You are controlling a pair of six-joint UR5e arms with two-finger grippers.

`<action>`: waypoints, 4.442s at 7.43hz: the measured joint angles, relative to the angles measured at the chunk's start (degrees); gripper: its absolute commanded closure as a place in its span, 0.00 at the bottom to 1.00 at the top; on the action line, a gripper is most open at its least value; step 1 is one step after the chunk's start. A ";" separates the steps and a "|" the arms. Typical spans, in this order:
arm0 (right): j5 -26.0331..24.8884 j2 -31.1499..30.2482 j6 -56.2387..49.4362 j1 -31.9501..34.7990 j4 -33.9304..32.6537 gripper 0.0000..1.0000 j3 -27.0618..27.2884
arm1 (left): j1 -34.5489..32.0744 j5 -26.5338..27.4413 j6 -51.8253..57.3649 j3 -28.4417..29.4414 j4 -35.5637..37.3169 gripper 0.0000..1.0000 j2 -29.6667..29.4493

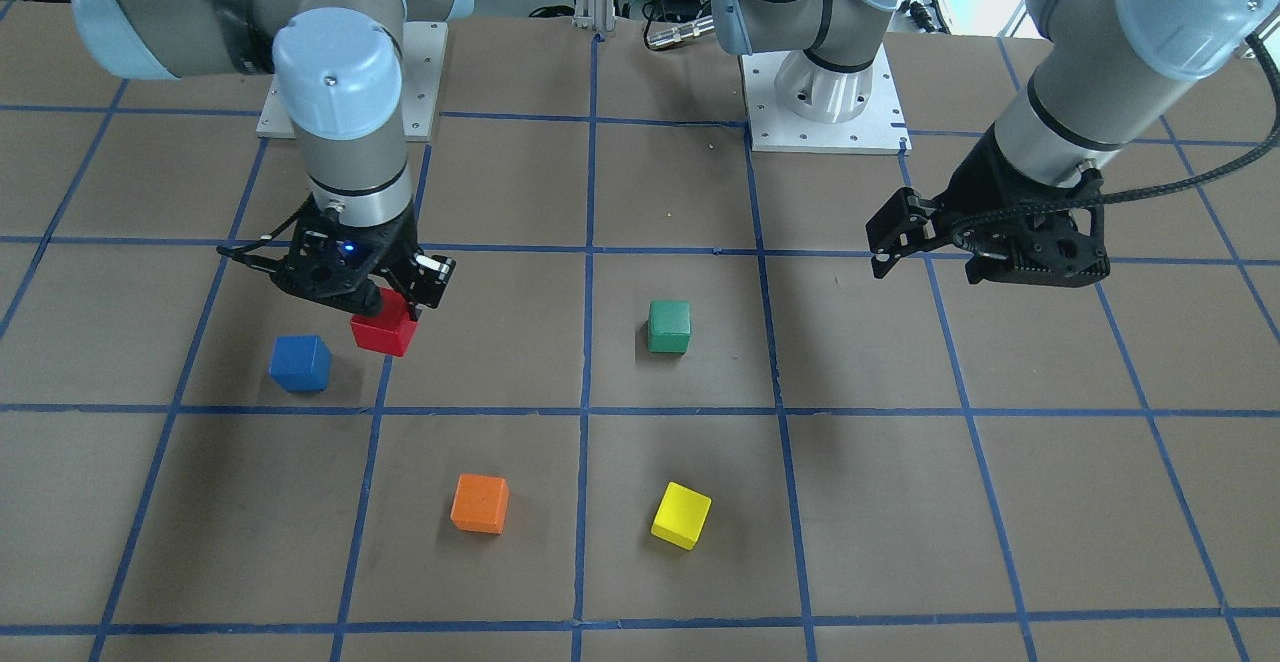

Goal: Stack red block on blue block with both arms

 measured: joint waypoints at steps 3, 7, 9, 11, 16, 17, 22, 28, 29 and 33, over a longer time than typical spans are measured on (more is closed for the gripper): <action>-0.13 -0.52 -21.33 -9.62 1.71 1.00 0.73 | -0.02 0.03 0.00 -0.03 -0.05 0.00 0.00; 0.52 0.02 -29.49 -15.14 -4.96 1.00 8.31 | -0.09 0.03 0.00 0.00 0.02 0.00 0.00; 0.82 0.40 -29.58 -15.23 -6.23 1.00 8.73 | -0.09 0.03 0.00 -0.04 0.02 0.00 0.00; 2.05 1.00 -29.51 -15.25 -6.40 1.00 8.74 | -0.09 0.03 0.00 -0.01 0.02 0.00 0.00; 2.38 2.20 -29.37 -15.25 -7.17 0.93 8.78 | -0.17 0.03 0.00 -0.03 0.06 0.00 -0.07; 2.39 2.22 -29.27 -15.25 -7.20 0.83 8.82 | -0.18 0.03 0.00 -0.04 0.06 0.00 -0.09; 2.54 2.83 -29.09 -15.25 -7.73 0.49 8.87 | -0.18 0.03 0.00 0.00 0.11 0.00 -0.11; 2.99 2.71 -27.07 -15.25 -7.95 0.00 7.82 | -0.18 0.03 -0.01 -0.07 0.20 0.00 -0.26; 2.60 1.93 -26.98 -15.20 -6.52 0.00 5.88 | -0.18 0.01 -0.02 -0.06 0.22 0.00 -0.26; 2.90 -2.59 -20.39 -9.26 12.50 0.00 -10.39 | -2.17 -0.15 -3.27 0.71 0.55 0.00 -0.56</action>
